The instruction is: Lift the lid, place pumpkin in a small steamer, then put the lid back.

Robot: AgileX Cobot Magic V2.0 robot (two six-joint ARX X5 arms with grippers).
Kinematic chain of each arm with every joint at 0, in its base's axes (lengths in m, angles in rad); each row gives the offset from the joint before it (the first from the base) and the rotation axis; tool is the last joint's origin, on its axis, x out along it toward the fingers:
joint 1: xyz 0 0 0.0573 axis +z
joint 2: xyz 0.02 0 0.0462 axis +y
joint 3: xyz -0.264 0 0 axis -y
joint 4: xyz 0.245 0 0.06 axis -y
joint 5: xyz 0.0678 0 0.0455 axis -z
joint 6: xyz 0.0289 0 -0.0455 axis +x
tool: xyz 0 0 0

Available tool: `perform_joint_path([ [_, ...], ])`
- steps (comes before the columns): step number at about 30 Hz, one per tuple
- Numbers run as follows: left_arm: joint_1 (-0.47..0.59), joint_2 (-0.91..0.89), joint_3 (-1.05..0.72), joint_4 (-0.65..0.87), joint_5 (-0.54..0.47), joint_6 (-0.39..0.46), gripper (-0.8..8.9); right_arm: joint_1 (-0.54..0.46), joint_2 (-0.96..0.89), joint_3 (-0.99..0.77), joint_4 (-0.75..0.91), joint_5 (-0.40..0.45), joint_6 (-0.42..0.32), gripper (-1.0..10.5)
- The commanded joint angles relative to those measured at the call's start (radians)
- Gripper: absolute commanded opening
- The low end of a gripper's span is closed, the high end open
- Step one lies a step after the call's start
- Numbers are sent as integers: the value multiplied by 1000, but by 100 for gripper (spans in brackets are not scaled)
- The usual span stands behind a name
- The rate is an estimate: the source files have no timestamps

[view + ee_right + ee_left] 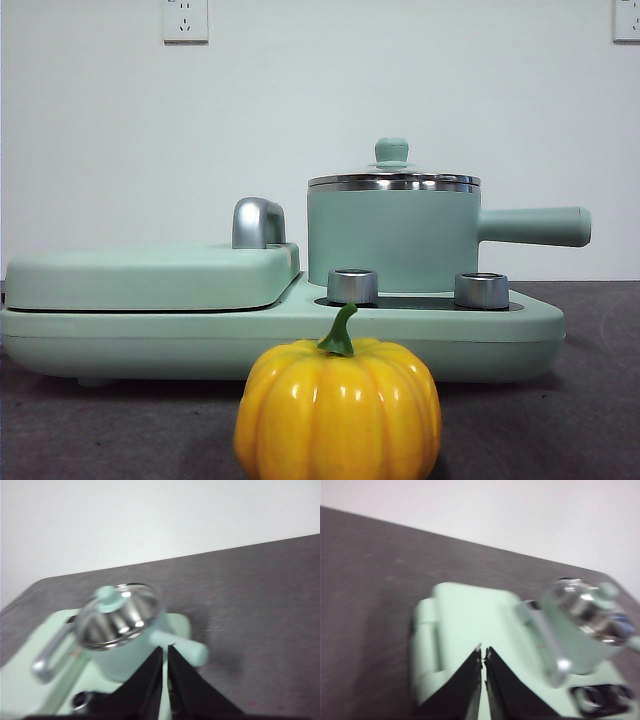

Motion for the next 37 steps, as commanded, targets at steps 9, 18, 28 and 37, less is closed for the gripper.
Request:
perform_joint_path([
  [9, -66, 215, 306, -126, 241, 80, 15, 1, 182, 292, -259, -242, -167, 14],
  [18, -108, 240, 337, -143, 283, 109, 30, 1, 195, 317, -285, -269, -200, 14],
  [28, -108, 240, 337, -142, 283, 109, 480, 1, 195, 317, -285, -268, -196, 342],
  [37, -140, 289, 339, -136, 283, 101, 539, 1, 195, 317, -285, -269, -196, 468],
])
